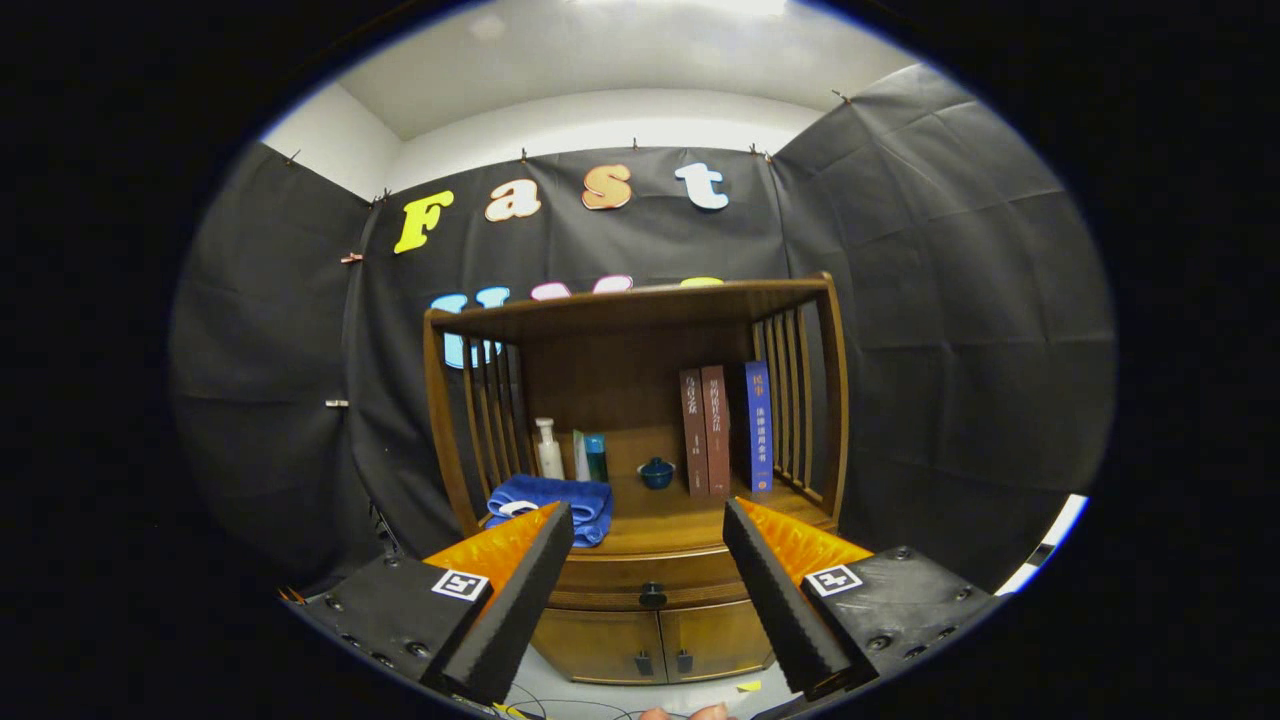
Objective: Pull open the drawer, take out the items inside it, and place them on the countertop above the cabinet.
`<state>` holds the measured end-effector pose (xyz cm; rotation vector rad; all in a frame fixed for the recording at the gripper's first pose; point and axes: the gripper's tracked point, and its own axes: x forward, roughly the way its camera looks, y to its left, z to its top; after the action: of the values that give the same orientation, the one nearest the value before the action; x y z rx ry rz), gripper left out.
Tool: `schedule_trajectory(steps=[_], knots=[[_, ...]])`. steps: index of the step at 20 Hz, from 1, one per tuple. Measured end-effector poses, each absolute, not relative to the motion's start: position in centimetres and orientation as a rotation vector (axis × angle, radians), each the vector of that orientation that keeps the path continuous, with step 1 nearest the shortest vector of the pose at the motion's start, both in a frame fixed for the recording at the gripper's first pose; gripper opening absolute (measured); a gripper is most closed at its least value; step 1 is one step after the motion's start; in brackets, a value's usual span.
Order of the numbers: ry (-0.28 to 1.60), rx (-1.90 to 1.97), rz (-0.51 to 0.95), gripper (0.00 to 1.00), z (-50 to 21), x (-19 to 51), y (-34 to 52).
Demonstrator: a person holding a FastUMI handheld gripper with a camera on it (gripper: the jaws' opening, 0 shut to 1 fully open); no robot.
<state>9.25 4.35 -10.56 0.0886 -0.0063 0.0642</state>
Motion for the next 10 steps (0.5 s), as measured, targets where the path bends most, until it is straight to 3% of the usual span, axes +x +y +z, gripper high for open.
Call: schedule_trajectory(steps=[10], knots=[[0.121,0.036,0.096,0.99,-26.7,18.9,8.4]])
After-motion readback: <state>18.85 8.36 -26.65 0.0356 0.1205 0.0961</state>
